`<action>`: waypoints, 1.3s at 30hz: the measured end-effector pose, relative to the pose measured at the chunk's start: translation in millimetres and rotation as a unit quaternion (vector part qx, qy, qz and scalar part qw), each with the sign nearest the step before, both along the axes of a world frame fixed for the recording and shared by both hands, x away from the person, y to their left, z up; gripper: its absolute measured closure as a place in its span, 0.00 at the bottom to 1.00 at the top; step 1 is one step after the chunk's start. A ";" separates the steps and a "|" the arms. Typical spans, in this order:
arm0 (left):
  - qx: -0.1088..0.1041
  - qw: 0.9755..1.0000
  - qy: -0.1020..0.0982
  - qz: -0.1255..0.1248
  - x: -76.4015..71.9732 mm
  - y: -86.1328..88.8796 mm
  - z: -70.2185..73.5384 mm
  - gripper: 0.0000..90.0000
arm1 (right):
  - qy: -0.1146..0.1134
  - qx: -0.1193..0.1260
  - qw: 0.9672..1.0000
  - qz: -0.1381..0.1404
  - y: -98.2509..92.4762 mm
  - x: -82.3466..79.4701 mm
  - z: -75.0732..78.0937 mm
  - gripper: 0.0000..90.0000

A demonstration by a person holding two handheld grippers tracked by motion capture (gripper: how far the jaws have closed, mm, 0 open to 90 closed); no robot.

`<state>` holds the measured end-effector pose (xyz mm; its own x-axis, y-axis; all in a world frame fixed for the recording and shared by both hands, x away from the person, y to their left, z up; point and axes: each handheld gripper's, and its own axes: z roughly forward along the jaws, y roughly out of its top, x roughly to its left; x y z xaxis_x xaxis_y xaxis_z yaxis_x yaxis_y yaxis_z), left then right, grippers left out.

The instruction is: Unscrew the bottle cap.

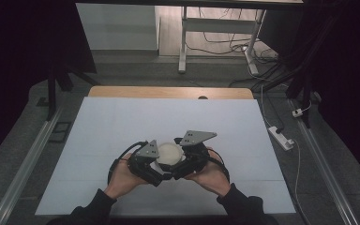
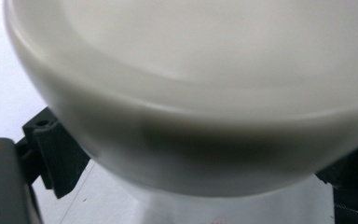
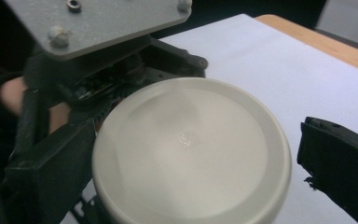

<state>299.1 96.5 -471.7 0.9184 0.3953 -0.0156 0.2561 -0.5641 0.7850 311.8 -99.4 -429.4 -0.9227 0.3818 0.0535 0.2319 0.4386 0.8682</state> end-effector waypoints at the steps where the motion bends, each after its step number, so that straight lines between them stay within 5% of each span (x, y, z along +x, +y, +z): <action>1: 0.003 1.000 -0.002 0.003 -0.5 -0.6 0.4 0.09 | -0.006 -0.010 1.000 -0.016 4.0 -2.7 -1.8 0.00; 11: -0.005 1.000 0.004 0.011 -1.3 -1.5 2.2 0.09 | -0.015 0.000 0.999 -0.038 8.8 -9.2 -6.5 0.08; 17: -0.018 0.999 0.012 -0.035 -0.1 1.8 1.6 0.09 | -0.001 -0.003 1.000 0.014 4.0 -4.9 -3.8 0.08; 18: -0.021 0.999 0.013 -0.044 -0.4 1.9 1.7 0.09 | 0.005 -0.002 0.999 0.042 1.5 -3.0 -2.5 0.08; 23: -0.024 0.996 0.016 -0.089 -1.5 1.2 2.6 0.09 | 0.016 -0.002 0.995 0.096 -3.9 0.9 0.0 0.08; 29: -0.021 0.991 0.015 -0.129 -5.0 -2.2 2.1 0.09 | 0.023 -0.002 0.984 0.174 -9.9 2.4 -0.1 0.08; 34: -0.017 0.990 0.013 -0.139 -5.8 -3.5 1.1 0.09 | 0.021 -0.001 0.981 0.193 -11.1 2.6 -1.6 0.08; 39: -0.015 0.994 0.006 -0.109 -4.1 -1.6 1.4 0.09 | 0.018 0.006 0.987 0.160 -10.7 2.9 -0.3 0.01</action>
<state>295.0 94.9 -470.3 0.9818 0.1868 -0.0353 0.1398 -0.5832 0.8002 314.7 -110.0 -429.7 -0.9932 0.0710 0.0917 0.1147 0.4846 0.8672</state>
